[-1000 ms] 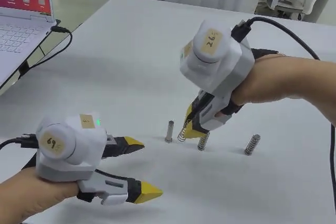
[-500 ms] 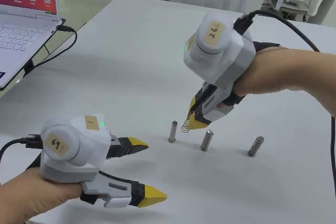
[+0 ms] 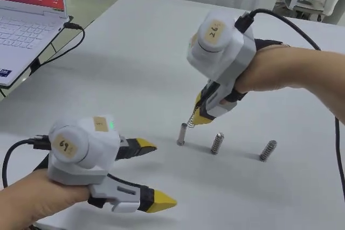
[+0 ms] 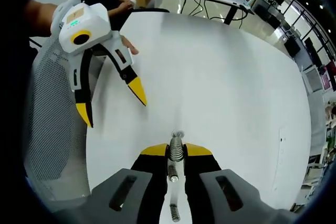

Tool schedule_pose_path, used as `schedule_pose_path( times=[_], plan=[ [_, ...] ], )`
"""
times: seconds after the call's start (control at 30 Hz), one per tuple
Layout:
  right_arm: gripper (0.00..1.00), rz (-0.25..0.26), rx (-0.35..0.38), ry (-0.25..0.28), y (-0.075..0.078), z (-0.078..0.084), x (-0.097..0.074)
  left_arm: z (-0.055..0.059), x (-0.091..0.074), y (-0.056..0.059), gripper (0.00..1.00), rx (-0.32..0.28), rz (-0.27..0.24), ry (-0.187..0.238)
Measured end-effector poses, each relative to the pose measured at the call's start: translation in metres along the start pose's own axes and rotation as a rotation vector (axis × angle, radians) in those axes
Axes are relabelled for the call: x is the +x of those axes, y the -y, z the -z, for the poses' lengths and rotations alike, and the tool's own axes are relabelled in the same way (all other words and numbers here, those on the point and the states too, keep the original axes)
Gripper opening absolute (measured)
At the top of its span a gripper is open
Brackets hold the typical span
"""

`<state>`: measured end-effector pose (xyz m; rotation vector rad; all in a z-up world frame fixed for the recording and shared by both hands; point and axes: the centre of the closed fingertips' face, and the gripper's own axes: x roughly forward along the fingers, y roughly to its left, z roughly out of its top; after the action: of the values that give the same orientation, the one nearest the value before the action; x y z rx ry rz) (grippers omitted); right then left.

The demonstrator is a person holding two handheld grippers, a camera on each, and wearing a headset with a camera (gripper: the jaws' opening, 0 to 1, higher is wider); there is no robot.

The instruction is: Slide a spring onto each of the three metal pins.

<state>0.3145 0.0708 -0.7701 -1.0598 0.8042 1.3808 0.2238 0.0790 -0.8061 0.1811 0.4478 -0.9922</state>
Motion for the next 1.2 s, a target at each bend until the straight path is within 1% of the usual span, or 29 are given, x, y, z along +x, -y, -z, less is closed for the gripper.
schedule_pose_path(
  times=[0.33, 0.57, 0.9, 1.2],
  plan=[
    [0.08, -0.006, 0.0, -0.001, 0.005, -0.005, 0.008, 0.0, -0.001, 0.0, 0.63, -0.003, -0.001, 0.004],
    [0.09, -0.014, -0.005, -0.006, 0.006, -0.006, 0.012, 0.0, -0.001, 0.0, 0.63, -0.004, 0.003, 0.004],
    [0.09, -0.019, -0.012, -0.034, 0.001, -0.005, 0.018, 0.0, -0.003, -0.001, 0.62, -0.007, -0.002, 0.012],
    [0.09, -0.041, -0.009, -0.061, -0.004, -0.002, 0.029, 0.0, -0.003, -0.002, 0.61, -0.008, -0.002, 0.014]
  ],
)
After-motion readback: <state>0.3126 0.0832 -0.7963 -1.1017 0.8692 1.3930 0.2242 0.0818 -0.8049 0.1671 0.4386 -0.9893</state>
